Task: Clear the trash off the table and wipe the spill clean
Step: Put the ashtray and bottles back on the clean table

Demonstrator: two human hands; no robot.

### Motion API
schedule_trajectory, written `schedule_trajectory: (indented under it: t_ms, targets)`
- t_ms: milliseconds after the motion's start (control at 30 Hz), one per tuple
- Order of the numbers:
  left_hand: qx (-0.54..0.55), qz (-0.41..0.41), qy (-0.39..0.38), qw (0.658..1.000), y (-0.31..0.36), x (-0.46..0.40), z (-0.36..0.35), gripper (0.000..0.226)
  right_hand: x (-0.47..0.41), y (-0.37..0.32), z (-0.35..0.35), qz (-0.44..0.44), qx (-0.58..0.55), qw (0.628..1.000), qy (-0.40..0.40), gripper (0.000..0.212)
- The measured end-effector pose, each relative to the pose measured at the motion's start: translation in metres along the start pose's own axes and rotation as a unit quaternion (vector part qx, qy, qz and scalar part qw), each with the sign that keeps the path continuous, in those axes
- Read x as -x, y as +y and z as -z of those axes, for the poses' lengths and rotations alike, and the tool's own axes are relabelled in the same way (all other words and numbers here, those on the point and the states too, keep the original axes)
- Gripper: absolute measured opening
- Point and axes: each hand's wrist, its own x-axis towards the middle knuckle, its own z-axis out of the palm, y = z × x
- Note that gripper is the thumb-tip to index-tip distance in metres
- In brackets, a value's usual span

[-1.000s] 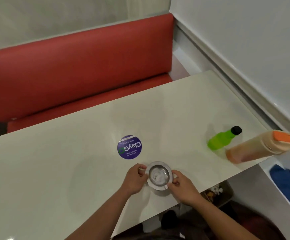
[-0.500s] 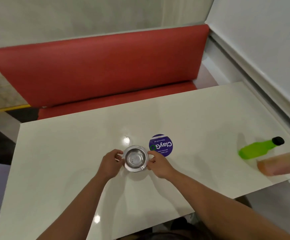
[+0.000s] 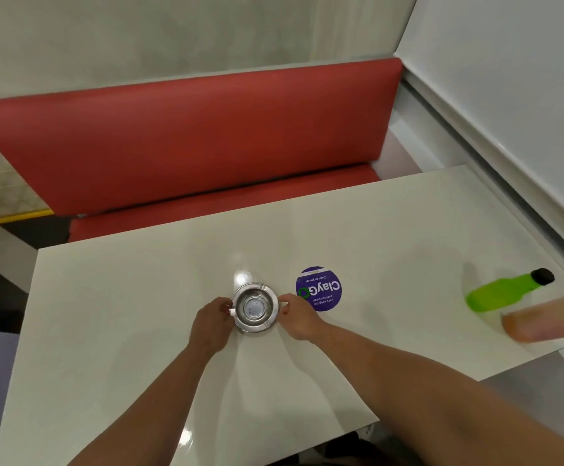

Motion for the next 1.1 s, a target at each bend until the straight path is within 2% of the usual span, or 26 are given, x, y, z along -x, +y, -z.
schedule_trajectory:
  t_ms: [133,333,467,567,767,933,1100]
  targets:
    - [0.008,-0.002,-0.006,1.000,0.001,0.000,-0.001,0.029,-0.004,0.007,-0.001,-0.023,-0.031,0.999,0.010,0.025]
    - [0.000,0.015,-0.009,1.000,0.009,0.004,-0.003,0.034,-0.001,0.015,0.006,-0.023,-0.057,0.998,0.000,0.045]
    - [-0.016,0.015,0.041,0.999,0.021,0.008,-0.004,0.036,0.017,0.025,0.025,-0.010,-0.068,0.998,0.010,0.042]
    - [-0.017,-0.005,0.034,0.999,0.042,0.010,-0.009,0.032,0.036,0.032,0.053,0.006,-0.061,0.998,0.034,0.035]
    - [0.024,-0.069,-0.003,0.997,0.123,0.014,-0.035,0.021,0.102,0.041,0.143,0.033,-0.069,0.991,0.111,0.036]
    - [0.074,-0.122,-0.068,0.987,0.197,0.009,-0.080,0.018,0.169,0.064,0.226,0.058,-0.081,0.971,0.216,0.032]
    - [0.060,-0.193,-0.124,0.972,0.279,0.014,-0.136,0.018,0.225,0.106,0.298,0.037,-0.012,0.947,0.319,0.038]
